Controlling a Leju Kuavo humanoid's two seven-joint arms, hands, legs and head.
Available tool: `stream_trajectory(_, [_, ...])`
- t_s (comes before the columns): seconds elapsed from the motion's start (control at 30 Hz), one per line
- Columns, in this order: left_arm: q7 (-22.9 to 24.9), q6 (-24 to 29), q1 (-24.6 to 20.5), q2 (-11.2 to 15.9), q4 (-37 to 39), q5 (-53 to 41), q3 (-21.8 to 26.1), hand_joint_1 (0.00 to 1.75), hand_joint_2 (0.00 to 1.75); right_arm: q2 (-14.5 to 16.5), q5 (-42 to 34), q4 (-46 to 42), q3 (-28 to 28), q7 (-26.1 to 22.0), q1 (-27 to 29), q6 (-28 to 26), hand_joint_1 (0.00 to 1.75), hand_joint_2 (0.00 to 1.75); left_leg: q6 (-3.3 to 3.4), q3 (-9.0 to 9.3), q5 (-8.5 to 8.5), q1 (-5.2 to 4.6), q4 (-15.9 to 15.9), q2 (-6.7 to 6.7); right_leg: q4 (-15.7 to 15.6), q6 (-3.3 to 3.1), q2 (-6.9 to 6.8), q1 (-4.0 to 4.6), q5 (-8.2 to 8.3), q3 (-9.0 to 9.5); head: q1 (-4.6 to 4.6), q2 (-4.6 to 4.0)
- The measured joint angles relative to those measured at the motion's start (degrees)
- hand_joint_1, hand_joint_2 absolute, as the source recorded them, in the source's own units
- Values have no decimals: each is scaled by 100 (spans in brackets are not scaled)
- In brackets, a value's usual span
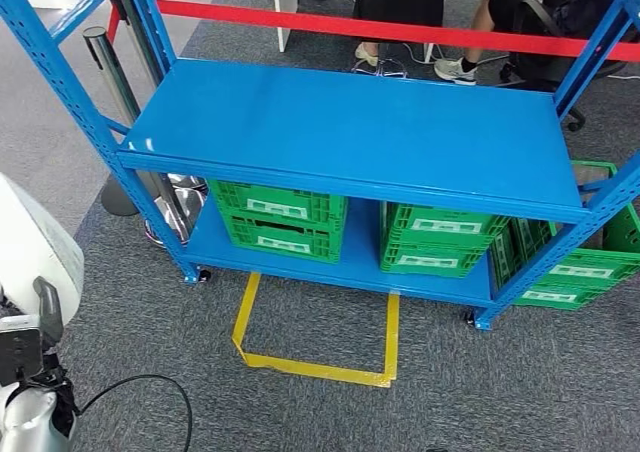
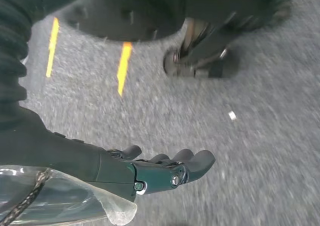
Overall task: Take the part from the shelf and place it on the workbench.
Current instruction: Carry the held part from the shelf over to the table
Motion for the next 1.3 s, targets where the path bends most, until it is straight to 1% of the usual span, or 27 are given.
stream_trajectory(0.07, [0, -184, -2, -39, 152, 218, 234, 175, 175, 16, 2, 0, -2, 0, 3, 36, 0, 175, -53, -103, 112, -10, 58, 12, -642, -28, 2, 19, -216, 385, -3, 0])
stream_trajectory(0.13, [1, -402, -19, -81, 408, 396, 493, 175, 175, 48, -6, 5, -5, -12, 25, 59, 0, 175, -114, -176, 171, -7, 79, 0, -738, -85, -18, 2, -225, 306, 0, 0])
stream_trajectory(0.17, [1, -546, -30, -100, 589, 479, 635, 175, 175, 60, -16, 9, -11, -26, 41, 71, 0, 175, -153, -203, 59, 2, 138, -16, -735, -130, -38, -10, -177, 250, -5, 0])
stream_trajectory(0.2, [1, -692, -41, -115, 802, 559, 787, 175, 175, 68, -29, 13, -22, -45, 60, 85, 0, 175, -196, -236, -174, 21, 296, -34, -738, -177, -62, -23, -116, 194, -13, 0])
stream_trajectory(0.27, [1, -925, -50, -141, 1224, 681, 1092, 175, 175, 69, -53, 14, -48, -86, 79, 102, 0, 175, -276, -321, -798, 79, 922, -49, -724, -226, -83, -22, 12, 70, -33, 0])
stream_trajectory(0.3, [0, -1006, -55, -155, 1404, 736, 1221, 175, 175, 69, -61, 15, -59, -104, 82, 107, 0, 175, -308, -356, -997, 107, 1293, -49, -708, -227, -88, -19, 74, 1, -37, 0])
stream_trajectory(0.33, [0, -1074, -79, -168, 1582, 786, 1330, 175, 175, 69, -65, 15, -69, -120, 82, 107, 0, 175, -336, -353, -1036, 132, 1574, -49, -684, -220, -95, -19, 129, -77, -36, 0])
stream_trajectory(0.4, [0, -1206, -171, -190, 2024, 889, 1558, 175, 175, 69, -70, 14, -93, -151, 79, 101, 0, 175, -387, -143, -735, 184, 1665, -49, -607, -188, -115, -31, 230, -275, -37, 0])
stream_trajectory(0.43, [0, -1277, -208, -202, 2245, 914, 1670, 175, 175, 69, -72, 14, -103, -170, 78, 94, 0, 175, -402, 85, -559, 210, 1442, -50, -554, -164, -122, -41, 273, -380, -38, 0])
stream_trajectory(0.47, [0, -1350, -225, -218, 2438, 914, 1773, 175, 175, 69, -73, 13, -109, -191, 77, 85, 0, 175, -410, 360, -501, 225, 1097, -55, -497, -135, -122, -43, 310, -475, -40, 0])
stream_trajectory(0.53, [0, -1468, -216, -246, 2756, 854, 1953, 175, 175, 68, -76, 14, -112, -231, 77, 71, 0, 175, -366, 817, -648, 217, 400, -71, -420, -63, -117, -42, 383, -592, -41, 0])
stream_trajectory(0.57, [0, -1494, -215, -256, 2939, 809, 2045, 175, 175, 67, -76, 14, -114, -244, 78, 69, 0, 175, -338, 915, -745, 198, 205, -78, -408, -24, -116, -42, 428, -628, -40, 0])
stream_trajectory(0.63, [0, -1520, -213, -274, 3342, 740, 2237, 175, 175, 67, -78, 19, -120, -257, 88, 77, 0, 175, -271, 889, -774, 185, 65, -71, -386, 59, -110, -55, 486, -707, -38, 0])
stream_trajectory(0.67, [-1, -1540, -204, -285, 3525, 719, 2325, 175, 175, 67, -80, 21, -126, -261, 94, 85, 0, 175, -219, 836, -752, 184, 28, -63, -327, 91, -102, -59, 404, -779, -32, 0])
stream_trajectory(0.73, [-1, -1587, -180, -306, 3815, 704, 2461, 175, 175, 67, -86, 26, -140, -268, 97, 96, 0, 175, -89, 700, -658, 181, -25, -45, 50, 119, -84, -58, -64, -937, -11, 0])
stream_trajectory(0.8, [0, -1667, -165, -318, 4035, 710, 2557, 175, 175, 67, -91, 25, -149, -272, 92, 101, 0, 175, -11, 537, -522, 139, -24, -41, 707, 109, -78, -47, -581, -1038, -1, 0])
stream_trajectory(0.83, [0, -1769, -165, -323, 4134, 726, 2606, 175, 175, 67, -92, 25, -153, -273, 91, 103, 0, 175, 5, 451, -452, 112, -19, -41, 992, 96, -77, -41, -661, -1037, 1, 0])
stream_trajectory(0.87, [0, -1962, -163, -332, 4212, 741, 2657, 175, 175, 67, -92, 24, -161, -278, 88, 106, 0, 175, 17, 361, -381, 83, -12, -40, 1152, 74, -77, -32, -586, -984, -2, 0])
stream_trajectory(0.9, [0, -2246, -156, -351, 4265, 742, 2702, 175, 175, 67, -91, 24, -172, -284, 87, 110, 0, 175, 23, 270, -311, 57, -2, -39, 1149, 44, -76, -19, -402, -862, -2, 0])
stream_trajectory(0.97, [-1, -3005, -144, -436, 4234, 669, 2753, 175, 175, 48, -79, 24, -190, -298, 87, 145, 0, 175, 22, 113, -173, 15, 15, -47, 602, -44, -77, 26, -96, -349, -4, 0])
stream_trajectory(1.03, [-2, -3798, -152, -590, 4004, 576, 2753, 175, 175, 7, -53, 23, -195, -310, 71, 234, 0, 175, 5, 21, -38, -16, 45, -59, -360, -113, -80, 75, -175, 308, -4, 0])
stream_trajectory(1.07, [-3, -4142, -170, -683, 3841, 551, 2747, 175, 175, -18, -43, 22, -196, -316, 58, 283, 0, 175, -9, -6, 34, -22, 50, -60, -698, -128, -78, 93, -265, 508, -8, 0])
stream_trajectory(1.13, [-4, -4580, -225, -842, 3532, 543, 2726, 175, 175, -42, -27, 24, -196, -320, 46, 349, 0, 175, -50, -61, 161, -22, 39, -58, -865, -148, -79, 96, -275, 532, -8, 0])
stream_trajectory(1.17, [-4, -4691, -240, -905, 3416, 546, 2714, 175, 175, -56, -21, 26, -197, -318, 47, 361, 0, 175, -87, -90, 123, -14, 56, -60, -844, -178, -87, 86, -214, 466, -3, 0])
stream_trajectory(1.2, [-4, -4790, -231, -963, 3299, 551, 2695, 175, 175, -65, -14, 28, -198, -315, 50, 372, 0, 175, -132, -130, -31, -2, 148, -65, -837, -220, -96, 73, -146, 398, -6, 0])
stream_trajectory(1.23, [-4, -4911, -199, -1011, 3165, 556, 2666, 175, 175, -74, -5, 31, -200, -315, 58, 380, 0, 175, -178, -185, -296, 14, 343, -69, -836, -255, -105, 58, -71, 320, -16, 0])
stream_trajectory(1.3, [-3, -5238, -118, -1125, 2819, 567, 2554, 175, 175, -81, 18, 31, -204, -321, 73, 375, 0, 175, -259, -308, -922, 58, 1042, -69, -806, -285, -115, 55, 72, 137, -40, 0])
